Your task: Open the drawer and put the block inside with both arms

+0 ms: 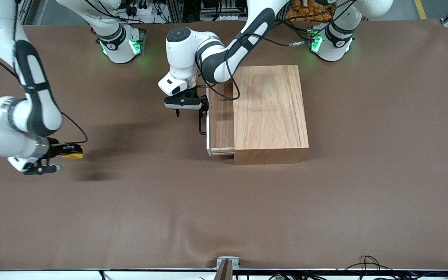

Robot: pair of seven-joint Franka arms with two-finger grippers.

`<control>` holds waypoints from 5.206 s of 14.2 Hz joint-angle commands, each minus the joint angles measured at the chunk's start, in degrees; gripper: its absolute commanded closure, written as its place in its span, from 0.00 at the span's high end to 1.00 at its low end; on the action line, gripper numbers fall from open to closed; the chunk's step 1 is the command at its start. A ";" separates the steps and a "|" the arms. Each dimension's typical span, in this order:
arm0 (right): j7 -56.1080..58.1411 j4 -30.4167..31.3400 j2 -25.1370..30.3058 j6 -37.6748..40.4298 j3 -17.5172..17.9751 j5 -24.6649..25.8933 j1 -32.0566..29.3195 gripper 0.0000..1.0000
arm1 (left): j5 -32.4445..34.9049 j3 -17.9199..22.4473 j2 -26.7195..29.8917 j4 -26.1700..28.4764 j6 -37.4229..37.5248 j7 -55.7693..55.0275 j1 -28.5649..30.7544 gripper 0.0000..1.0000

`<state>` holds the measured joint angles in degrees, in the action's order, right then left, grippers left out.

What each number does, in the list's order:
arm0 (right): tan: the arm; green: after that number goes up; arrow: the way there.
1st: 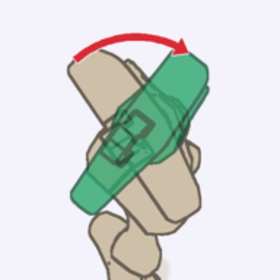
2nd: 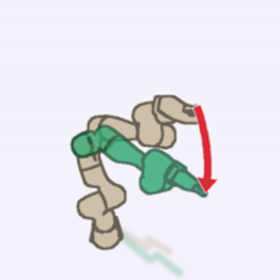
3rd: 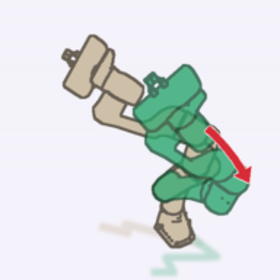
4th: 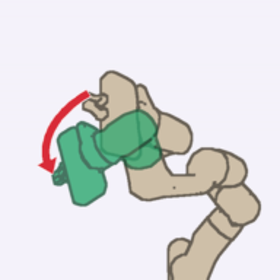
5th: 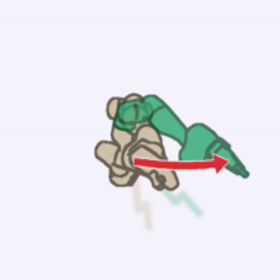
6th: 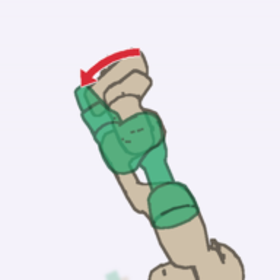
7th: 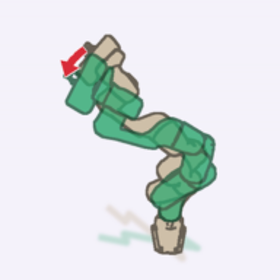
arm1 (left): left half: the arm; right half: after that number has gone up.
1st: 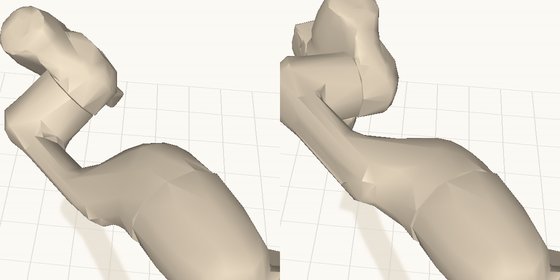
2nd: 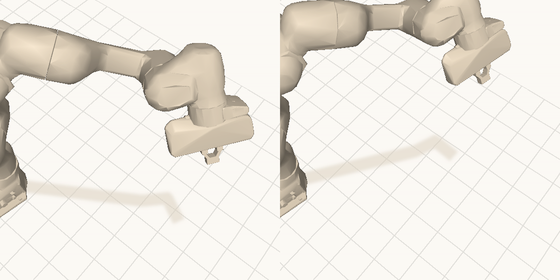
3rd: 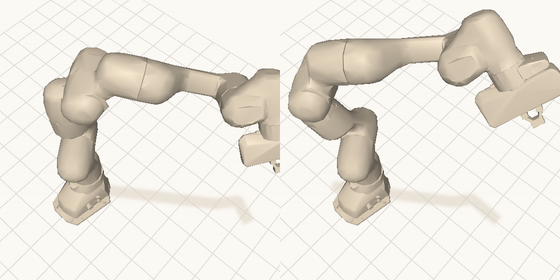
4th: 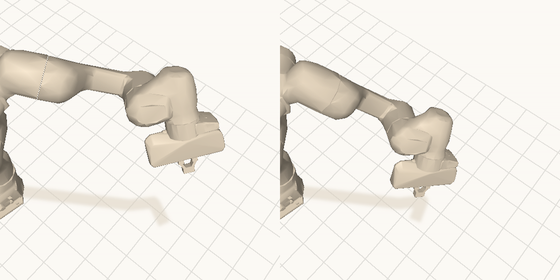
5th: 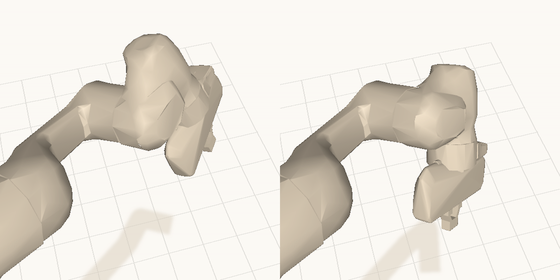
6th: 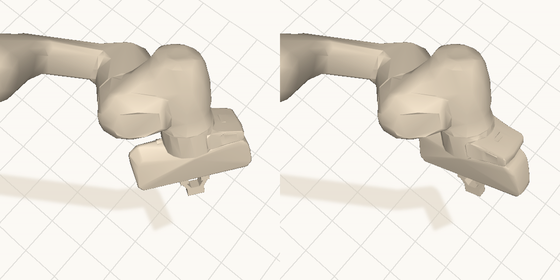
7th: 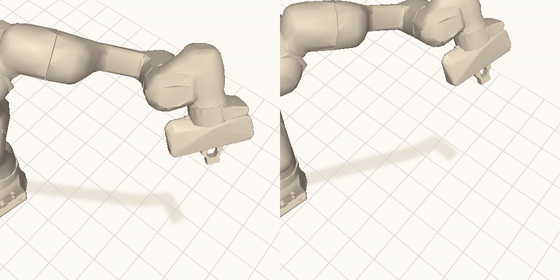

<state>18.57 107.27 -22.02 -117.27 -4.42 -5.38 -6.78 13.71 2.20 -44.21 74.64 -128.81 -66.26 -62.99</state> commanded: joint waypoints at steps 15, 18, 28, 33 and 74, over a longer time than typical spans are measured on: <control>-25.49 -9.80 14.19 28.85 1.17 -4.98 6.07 0.02 | -8.78 -1.06 7.27 -1.96 -2.95 0.60 0.32 1.00; -31.55 -9.80 15.07 29.29 1.08 -5.17 9.06 0.02 | -9.49 -1.14 11.58 -1.70 4.16 0.60 1.47 1.00; -70.72 -12.96 14.81 27.00 1.44 -5.34 25.92 0.04 | -15.54 -1.14 22.66 -1.43 27.03 20.53 16.66 1.00; -92.79 -13.66 12.36 21.39 1.35 -6.83 34.79 0.04 | -18.11 -1.23 24.52 -1.61 33.25 35.99 26.58 1.00; -90.87 -12.01 11.89 24.27 0.65 -10.62 29.13 1.00 | -12.92 -1.05 43.06 10.79 43.47 66.52 59.39 1.00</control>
<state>-81.50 89.32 -15.90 -92.85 -4.57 -15.63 27.04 0.86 0.73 -1.65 84.91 -84.70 -0.36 -3.03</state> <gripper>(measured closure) 0.000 0.000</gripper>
